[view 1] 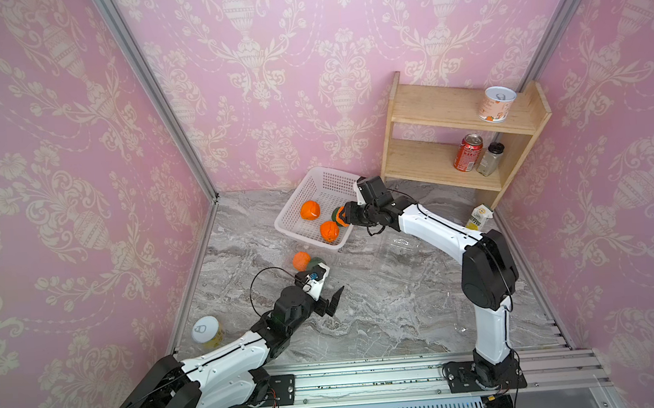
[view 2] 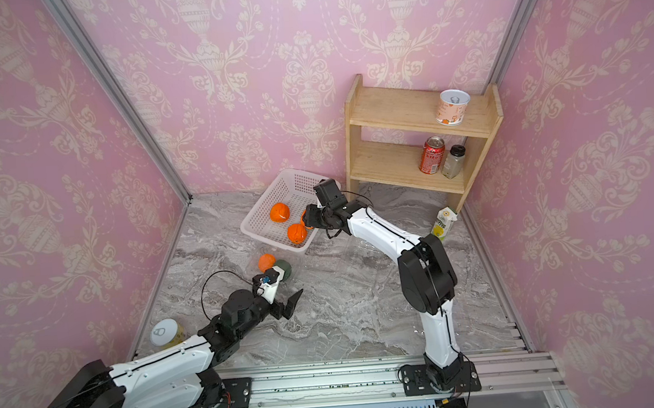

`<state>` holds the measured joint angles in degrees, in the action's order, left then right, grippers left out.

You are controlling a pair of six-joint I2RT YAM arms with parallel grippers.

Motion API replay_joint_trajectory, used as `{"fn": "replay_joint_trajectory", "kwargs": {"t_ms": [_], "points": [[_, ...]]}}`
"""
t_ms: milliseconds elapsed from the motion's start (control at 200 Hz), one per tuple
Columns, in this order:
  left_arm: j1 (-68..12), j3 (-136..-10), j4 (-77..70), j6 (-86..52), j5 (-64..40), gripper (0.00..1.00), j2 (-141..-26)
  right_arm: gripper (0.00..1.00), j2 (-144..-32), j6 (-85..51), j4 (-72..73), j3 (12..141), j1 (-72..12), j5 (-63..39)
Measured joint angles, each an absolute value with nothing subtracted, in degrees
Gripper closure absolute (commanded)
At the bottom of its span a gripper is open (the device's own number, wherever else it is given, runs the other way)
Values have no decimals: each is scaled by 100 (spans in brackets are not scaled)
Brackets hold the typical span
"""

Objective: Take oranges out of containers
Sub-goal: Place the orange in the basket, then move the packing box to the center of the board.

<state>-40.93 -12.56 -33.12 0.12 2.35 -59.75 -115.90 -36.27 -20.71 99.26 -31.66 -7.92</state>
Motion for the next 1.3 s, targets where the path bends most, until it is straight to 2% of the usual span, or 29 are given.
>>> {"fn": "replay_joint_trajectory", "kwargs": {"t_ms": [45, 140, 255, 580, 926, 1131, 1301], "points": [[-4093, -1256, -3312, 12, 235, 1, -5975, 45, -11740, -3632, -2091, 10075, -3181, -834], [-4093, -1256, -3312, 12, 235, 1, -5975, 28, -11979, -3642, -2198, 10346, -3203, -906], [-4093, -1256, -3312, 12, 242, 1, -5975, 20, -12149, -3653, -2270, 10626, -3232, -961], [-4093, -1256, -3312, 12, 316, 1, -5975, 20, -11900, -3393, -2373, 10372, -3339, -725], [-4093, -1256, -3312, 10, 336, 1, -5975, 20, -9461, -3153, -2609, 7511, -3476, 119], [-4093, -1256, -3315, -10, 336, 1, -5994, 23, -8523, -3310, -2770, 5981, -3618, 314], [-4093, -1258, -3312, -49, 336, 1, -6012, 24, -7920, -3507, -2823, 5363, -3653, 349]]}}
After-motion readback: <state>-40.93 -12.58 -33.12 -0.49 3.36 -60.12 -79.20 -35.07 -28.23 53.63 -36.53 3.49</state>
